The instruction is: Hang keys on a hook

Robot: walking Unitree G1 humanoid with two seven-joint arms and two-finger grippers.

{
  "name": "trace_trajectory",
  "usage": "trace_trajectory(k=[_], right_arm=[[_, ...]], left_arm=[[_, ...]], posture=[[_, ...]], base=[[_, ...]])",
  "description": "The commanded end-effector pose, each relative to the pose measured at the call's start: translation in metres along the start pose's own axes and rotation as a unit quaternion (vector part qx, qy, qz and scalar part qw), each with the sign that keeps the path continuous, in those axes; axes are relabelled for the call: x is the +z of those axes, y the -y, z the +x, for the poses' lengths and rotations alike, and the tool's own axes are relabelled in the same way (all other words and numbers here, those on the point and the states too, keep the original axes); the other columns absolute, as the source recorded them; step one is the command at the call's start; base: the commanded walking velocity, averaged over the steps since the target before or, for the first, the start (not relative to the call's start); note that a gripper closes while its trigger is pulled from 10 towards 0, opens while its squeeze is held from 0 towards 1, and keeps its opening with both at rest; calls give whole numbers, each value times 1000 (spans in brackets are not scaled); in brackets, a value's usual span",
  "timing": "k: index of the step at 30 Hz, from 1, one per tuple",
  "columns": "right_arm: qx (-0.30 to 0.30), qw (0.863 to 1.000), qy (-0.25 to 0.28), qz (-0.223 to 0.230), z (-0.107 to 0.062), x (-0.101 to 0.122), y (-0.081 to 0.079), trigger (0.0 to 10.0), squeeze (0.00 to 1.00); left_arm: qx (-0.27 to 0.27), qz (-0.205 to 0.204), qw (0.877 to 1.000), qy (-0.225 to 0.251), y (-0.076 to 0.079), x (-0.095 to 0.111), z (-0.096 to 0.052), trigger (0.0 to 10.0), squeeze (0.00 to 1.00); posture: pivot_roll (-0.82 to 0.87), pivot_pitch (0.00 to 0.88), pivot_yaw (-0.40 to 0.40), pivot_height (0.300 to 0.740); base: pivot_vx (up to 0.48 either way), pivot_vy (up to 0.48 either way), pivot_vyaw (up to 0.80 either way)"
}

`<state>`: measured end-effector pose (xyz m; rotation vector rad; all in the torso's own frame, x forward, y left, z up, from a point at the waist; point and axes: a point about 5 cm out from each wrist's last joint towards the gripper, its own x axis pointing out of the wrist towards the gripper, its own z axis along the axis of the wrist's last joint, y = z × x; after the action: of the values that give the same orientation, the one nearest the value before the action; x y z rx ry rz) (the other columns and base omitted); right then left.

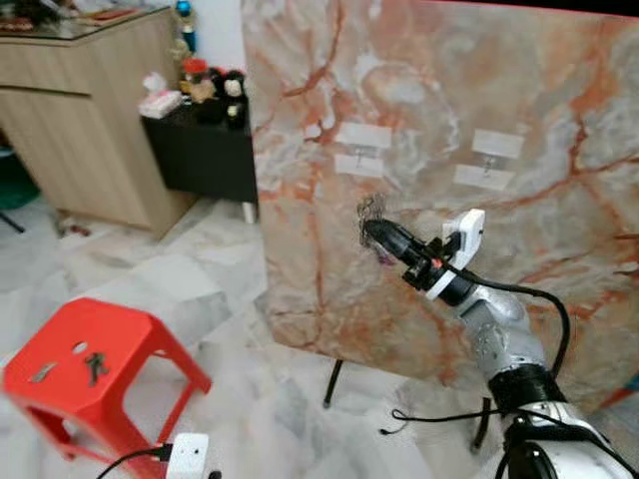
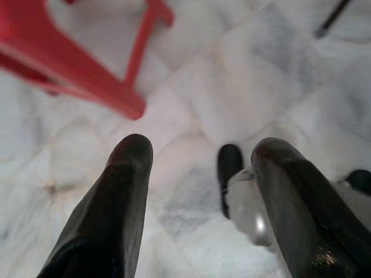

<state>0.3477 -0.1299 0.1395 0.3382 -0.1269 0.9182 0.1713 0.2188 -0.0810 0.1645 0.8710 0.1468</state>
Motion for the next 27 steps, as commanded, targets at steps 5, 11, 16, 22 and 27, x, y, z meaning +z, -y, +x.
trace_trajectory(k=[5, 11, 16, 22, 27], right_arm=[[20, 999, -10, -23, 11, 13, 2, 10000, 0], [34, 999, -9, -38, 19, 26, 2, 10000, 0], [44, 998, -13, -49, 21, 32, 2, 10000, 0], [35, 998, -17, -58, 22, 39, 8, 10000, 0], [34, 997, -26, -61, 20, 39, 9, 10000, 0]], left_arm=[[11, -3, 1000, -14, -6, -12, -4, 10000, 0], [11, -6, 1000, -13, -6, -11, -3, 10000, 0], [12, -13, 1000, -11, -6, -11, -3, 10000, 0], [12, -23, 1000, -12, -7, -13, -4, 10000, 0], [8, -20, 1000, -18, -9, -18, -6, 10000, 0]], posture=[[140, 0, -49, 737], [125, 0, -62, 737], [116, 0, -74, 737], [113, 0, -72, 737], [98, 0, -66, 737]], base=[[0, 0, 0], [0, 0, 0], [0, 0, 0], [0, 0, 0], [0, 0, 0]])
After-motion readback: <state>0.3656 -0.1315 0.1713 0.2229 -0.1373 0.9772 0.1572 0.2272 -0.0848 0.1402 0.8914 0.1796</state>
